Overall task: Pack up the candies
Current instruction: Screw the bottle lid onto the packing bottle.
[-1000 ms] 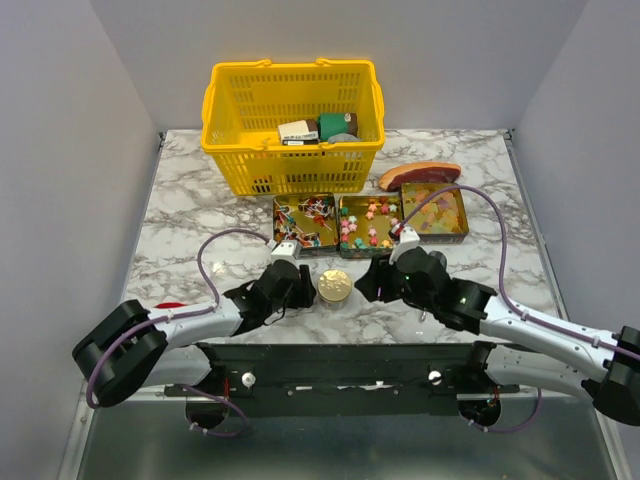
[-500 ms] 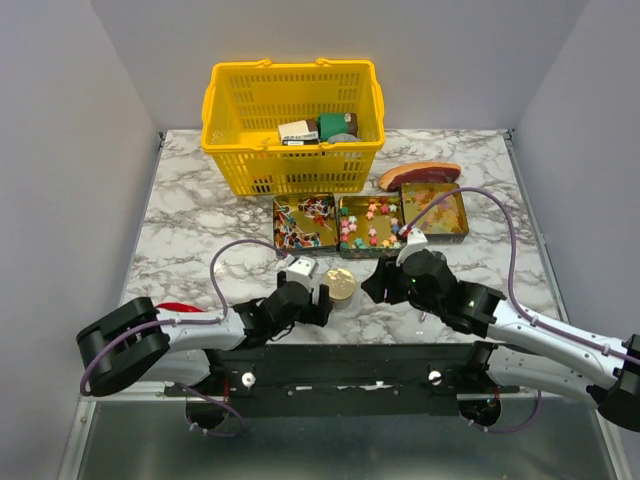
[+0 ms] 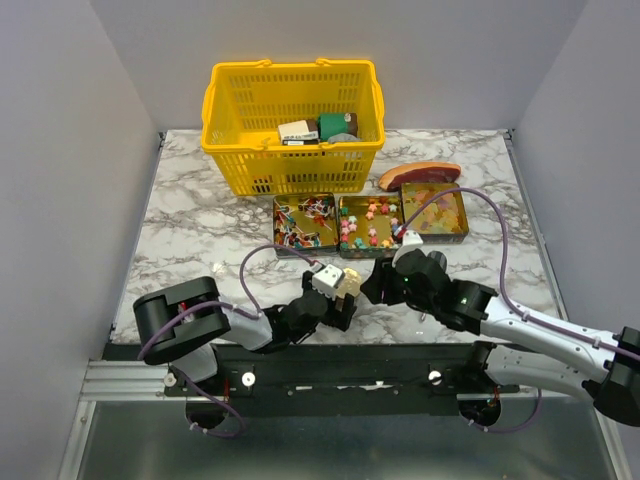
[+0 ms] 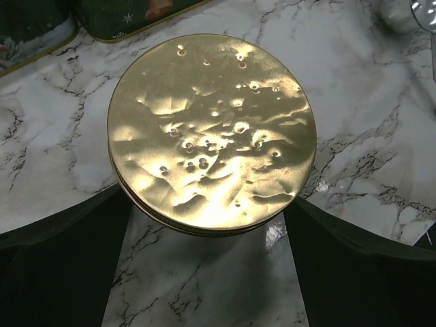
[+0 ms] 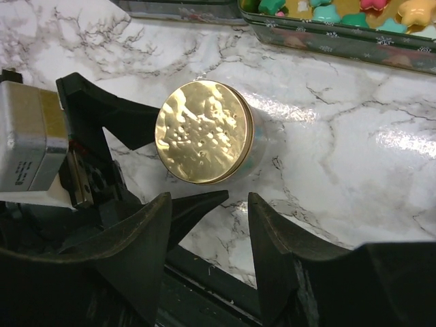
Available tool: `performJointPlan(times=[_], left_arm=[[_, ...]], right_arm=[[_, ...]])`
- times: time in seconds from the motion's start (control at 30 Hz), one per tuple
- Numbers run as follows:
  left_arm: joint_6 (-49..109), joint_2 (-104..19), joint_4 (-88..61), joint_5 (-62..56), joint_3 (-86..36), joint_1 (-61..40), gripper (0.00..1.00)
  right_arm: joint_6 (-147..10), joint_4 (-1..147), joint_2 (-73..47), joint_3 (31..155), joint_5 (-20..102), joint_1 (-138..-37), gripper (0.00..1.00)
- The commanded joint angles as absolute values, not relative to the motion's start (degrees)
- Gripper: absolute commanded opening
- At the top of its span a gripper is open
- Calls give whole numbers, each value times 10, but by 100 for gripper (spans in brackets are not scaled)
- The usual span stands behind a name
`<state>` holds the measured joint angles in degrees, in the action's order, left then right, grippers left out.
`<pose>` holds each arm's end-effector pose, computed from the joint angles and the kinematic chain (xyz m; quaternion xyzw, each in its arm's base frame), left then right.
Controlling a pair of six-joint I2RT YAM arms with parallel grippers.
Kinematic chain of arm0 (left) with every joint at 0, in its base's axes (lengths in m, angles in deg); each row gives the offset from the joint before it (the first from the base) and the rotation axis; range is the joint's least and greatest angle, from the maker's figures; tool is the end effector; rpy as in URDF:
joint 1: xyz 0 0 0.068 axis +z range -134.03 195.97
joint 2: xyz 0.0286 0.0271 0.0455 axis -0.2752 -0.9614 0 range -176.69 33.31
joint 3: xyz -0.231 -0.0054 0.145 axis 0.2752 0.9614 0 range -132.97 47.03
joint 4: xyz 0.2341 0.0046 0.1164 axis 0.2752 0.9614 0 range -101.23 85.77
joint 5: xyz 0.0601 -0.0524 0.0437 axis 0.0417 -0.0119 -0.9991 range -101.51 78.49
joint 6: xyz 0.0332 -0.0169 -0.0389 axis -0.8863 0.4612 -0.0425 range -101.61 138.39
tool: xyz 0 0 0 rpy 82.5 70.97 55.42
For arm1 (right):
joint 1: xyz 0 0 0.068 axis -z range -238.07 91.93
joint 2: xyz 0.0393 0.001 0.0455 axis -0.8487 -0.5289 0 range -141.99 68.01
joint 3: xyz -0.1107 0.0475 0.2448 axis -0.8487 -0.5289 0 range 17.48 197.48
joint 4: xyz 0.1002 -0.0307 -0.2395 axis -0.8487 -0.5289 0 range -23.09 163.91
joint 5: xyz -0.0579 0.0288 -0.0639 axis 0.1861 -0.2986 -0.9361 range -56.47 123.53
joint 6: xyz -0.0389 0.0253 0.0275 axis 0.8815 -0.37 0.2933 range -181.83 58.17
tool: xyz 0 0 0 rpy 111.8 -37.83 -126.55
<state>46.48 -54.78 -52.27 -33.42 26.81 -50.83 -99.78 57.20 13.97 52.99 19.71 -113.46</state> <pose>0.1127 -0.2288 0.1247 0.1832 0.8221 -0.2693 0.4670 0.1234 0.1638 0.2435 -0.0789 0.8797 0.2588 0.3910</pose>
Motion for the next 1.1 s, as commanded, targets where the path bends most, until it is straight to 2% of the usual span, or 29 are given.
performJointPlan(times=[0.0,0.17,0.23,0.33,0.7,0.93,1.03,1.07], left_arm=[[419,-608,-648,-374,294,-517,99],[395,-689,-776,-407,309,-527,99],[391,-720,-881,-407,337,-528,99],[399,-745,-937,-421,352,-528,99],[378,-772,-962,-410,338,-528,99],[344,-763,-893,-407,285,-528,99],[334,-763,-871,-405,268,-528,94],[332,-765,-870,-402,267,-528,86]], right_arm=[[-1018,548,122,541,177,-1132,56],[-1024,547,98,541,179,-1109,56],[-1021,547,90,543,176,-1096,56],[-1011,548,74,550,184,-1069,56],[-987,583,-15,597,269,-1023,53],[-986,591,-61,616,296,-1018,48],[-984,591,-63,619,299,-1018,47],[-984,591,-63,619,299,-1018,47]])
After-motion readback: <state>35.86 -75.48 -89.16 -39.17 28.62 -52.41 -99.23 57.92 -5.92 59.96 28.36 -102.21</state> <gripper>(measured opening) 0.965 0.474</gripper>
